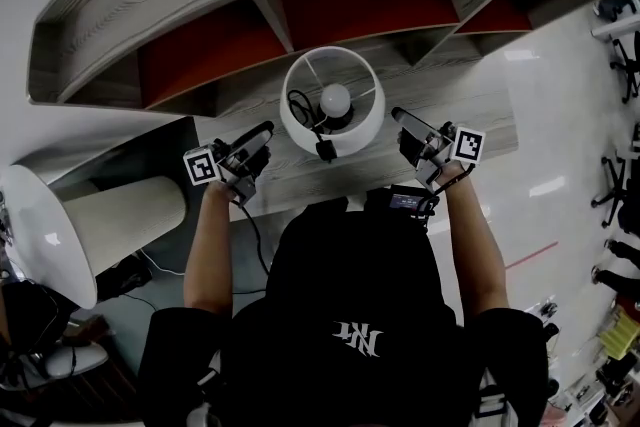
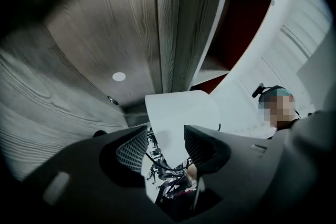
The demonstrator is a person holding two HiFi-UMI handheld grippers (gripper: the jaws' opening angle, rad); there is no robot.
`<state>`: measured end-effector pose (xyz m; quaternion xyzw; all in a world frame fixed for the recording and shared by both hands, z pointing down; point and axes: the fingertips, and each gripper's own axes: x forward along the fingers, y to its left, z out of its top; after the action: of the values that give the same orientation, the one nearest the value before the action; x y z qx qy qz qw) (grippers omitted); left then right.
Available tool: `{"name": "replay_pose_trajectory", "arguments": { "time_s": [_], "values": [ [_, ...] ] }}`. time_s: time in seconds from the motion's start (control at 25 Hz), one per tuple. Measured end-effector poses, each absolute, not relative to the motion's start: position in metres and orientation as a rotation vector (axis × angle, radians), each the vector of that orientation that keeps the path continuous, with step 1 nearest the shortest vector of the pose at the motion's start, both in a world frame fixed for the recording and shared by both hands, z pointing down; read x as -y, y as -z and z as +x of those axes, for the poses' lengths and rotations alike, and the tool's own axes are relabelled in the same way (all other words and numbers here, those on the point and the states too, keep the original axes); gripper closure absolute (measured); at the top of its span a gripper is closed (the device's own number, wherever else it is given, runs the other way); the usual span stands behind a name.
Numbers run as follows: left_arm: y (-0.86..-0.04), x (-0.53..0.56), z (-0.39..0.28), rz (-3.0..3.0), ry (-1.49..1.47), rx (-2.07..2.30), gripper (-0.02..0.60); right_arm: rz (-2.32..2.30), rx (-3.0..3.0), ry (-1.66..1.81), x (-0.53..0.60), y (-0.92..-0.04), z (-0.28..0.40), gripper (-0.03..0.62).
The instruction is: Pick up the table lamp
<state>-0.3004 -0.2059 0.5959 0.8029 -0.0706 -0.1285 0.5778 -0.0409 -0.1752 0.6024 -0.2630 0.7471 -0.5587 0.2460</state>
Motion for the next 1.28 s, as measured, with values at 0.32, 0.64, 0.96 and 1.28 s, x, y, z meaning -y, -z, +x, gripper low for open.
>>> {"name": "replay_pose_trajectory", "arguments": {
  "time_s": [0.32,0.64,0.96,1.28],
  "values": [
    [-0.603,0.214,-0.293,1.769,0.368,0.133,0.325,-0.703,-1.953,1.551,0.176,-0.611,-0.043,0.437],
    [-0.604,0.211,-0.284,1.741,0.363,0.099,0.313,-0.675,-1.928,1.578,0.179,-0.615,-0.051,0.428],
    [-0.605,0.210,-0.277,1.712,0.358,0.092,0.304,-0.635,-1.890,1.588,0.183,-0.613,-0.054,0.425],
    [-0.602,0.211,-0.270,1.710,0.357,0.073,0.302,-0.611,-1.885,1.584,0.184,-0.612,-0.056,0.425]
  ]
}}
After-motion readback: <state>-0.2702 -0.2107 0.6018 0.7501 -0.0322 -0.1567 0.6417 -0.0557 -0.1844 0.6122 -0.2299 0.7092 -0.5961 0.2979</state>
